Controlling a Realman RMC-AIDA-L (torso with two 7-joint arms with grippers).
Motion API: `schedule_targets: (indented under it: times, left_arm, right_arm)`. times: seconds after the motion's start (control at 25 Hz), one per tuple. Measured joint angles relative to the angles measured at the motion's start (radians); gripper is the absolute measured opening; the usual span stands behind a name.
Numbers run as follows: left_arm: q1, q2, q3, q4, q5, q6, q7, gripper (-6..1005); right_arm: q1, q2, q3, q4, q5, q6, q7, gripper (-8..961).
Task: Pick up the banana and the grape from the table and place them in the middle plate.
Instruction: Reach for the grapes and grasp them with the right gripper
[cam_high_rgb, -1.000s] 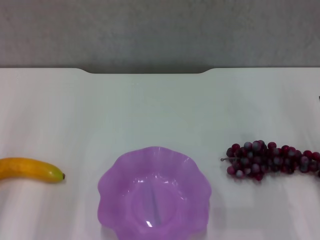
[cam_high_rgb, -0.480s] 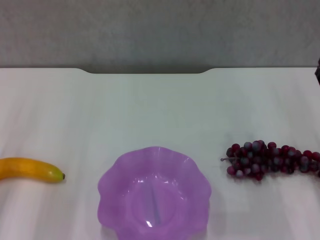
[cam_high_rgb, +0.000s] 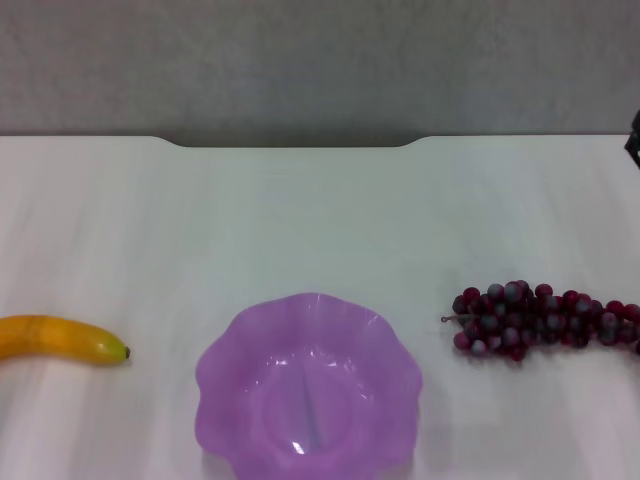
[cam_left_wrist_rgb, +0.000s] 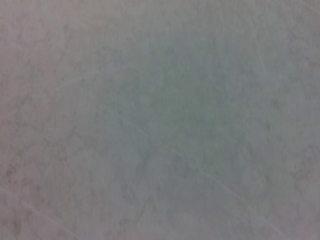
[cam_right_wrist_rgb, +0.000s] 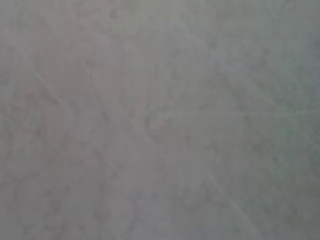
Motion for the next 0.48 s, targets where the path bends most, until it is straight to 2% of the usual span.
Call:
schedule_targets:
  times: [0.48]
  left_arm:
    - [0.012, 0.000, 0.000, 0.002, -0.003, 0.002, 0.007, 866]
  right_arm:
    - [-0.025, -0.005, -0.032, 0.035, -0.130, 0.001, 0.053, 885]
